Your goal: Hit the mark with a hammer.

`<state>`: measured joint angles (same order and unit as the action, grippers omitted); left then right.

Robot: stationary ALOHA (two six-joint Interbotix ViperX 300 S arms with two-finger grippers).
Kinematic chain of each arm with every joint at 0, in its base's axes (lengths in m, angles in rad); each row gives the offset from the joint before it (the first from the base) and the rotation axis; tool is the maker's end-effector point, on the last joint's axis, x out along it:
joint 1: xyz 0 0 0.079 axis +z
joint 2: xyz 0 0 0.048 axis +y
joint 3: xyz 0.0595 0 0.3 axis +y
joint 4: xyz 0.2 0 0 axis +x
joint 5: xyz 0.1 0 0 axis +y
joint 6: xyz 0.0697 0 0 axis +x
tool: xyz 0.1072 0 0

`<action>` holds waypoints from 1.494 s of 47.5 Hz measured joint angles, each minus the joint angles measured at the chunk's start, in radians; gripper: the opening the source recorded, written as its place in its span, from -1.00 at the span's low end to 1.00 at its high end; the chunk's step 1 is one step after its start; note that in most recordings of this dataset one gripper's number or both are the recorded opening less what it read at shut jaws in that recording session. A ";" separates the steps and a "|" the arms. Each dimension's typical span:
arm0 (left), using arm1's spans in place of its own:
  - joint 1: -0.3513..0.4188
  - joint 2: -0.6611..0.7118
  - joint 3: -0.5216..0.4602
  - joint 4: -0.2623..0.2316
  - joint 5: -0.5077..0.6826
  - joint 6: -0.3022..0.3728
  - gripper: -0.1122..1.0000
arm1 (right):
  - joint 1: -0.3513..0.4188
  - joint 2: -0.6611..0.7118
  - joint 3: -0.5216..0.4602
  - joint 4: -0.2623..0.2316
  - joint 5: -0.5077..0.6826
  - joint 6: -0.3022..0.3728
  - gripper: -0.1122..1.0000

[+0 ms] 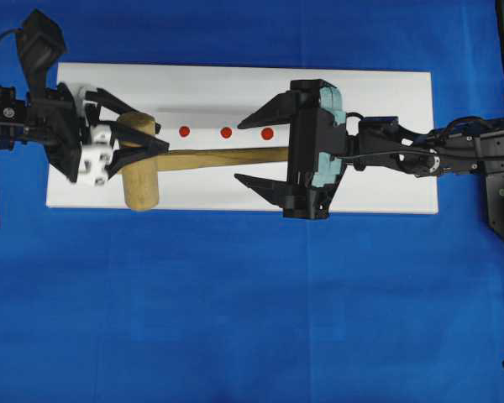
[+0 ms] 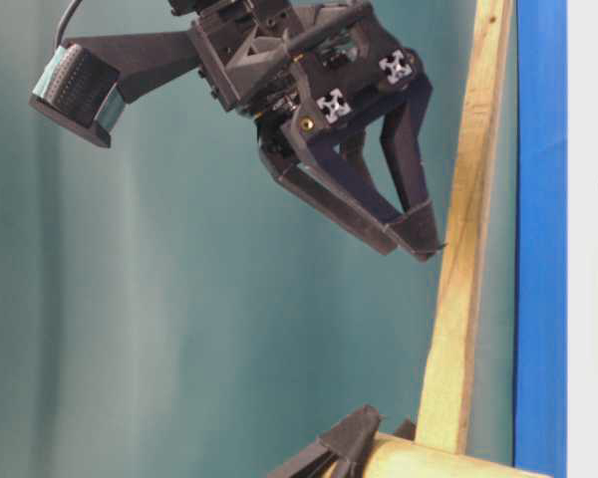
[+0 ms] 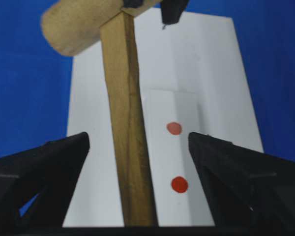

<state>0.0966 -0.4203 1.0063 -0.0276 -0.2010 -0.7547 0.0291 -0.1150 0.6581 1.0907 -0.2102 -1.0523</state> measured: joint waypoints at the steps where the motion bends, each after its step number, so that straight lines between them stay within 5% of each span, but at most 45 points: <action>1: 0.002 -0.002 0.000 0.000 0.003 -0.031 0.01 | 0.000 0.000 0.000 -0.003 -0.002 0.000 0.80; 7: 0.002 -0.009 0.000 0.000 0.006 -0.183 0.01 | 0.000 0.000 0.000 -0.032 0.000 -0.002 0.80; 19: 0.002 -0.044 0.000 0.000 0.006 -0.284 0.02 | 0.000 0.037 -0.002 -0.078 0.002 -0.014 0.80; 28: -0.014 -0.046 0.000 0.000 0.008 -0.285 0.02 | 0.000 0.081 -0.014 -0.083 -0.002 -0.055 0.77; 33: -0.021 -0.046 0.002 0.002 0.008 -0.287 0.02 | 0.000 0.095 -0.023 -0.083 -0.015 -0.067 0.60; 40: -0.025 -0.046 0.000 0.002 0.006 -0.279 0.02 | -0.006 0.100 -0.025 -0.083 -0.035 -0.067 -0.27; 45: -0.026 -0.046 0.000 0.000 0.006 -0.270 0.01 | -0.009 0.101 -0.025 -0.083 -0.037 -0.072 -0.63; 71: -0.028 -0.048 0.000 0.005 0.008 -0.225 0.02 | -0.006 0.101 -0.026 -0.086 -0.028 -0.072 -0.63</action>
<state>0.0690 -0.4679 1.0063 -0.0230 -0.1933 -0.9802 0.0230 -0.0138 0.6320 1.0048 -0.2378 -1.1244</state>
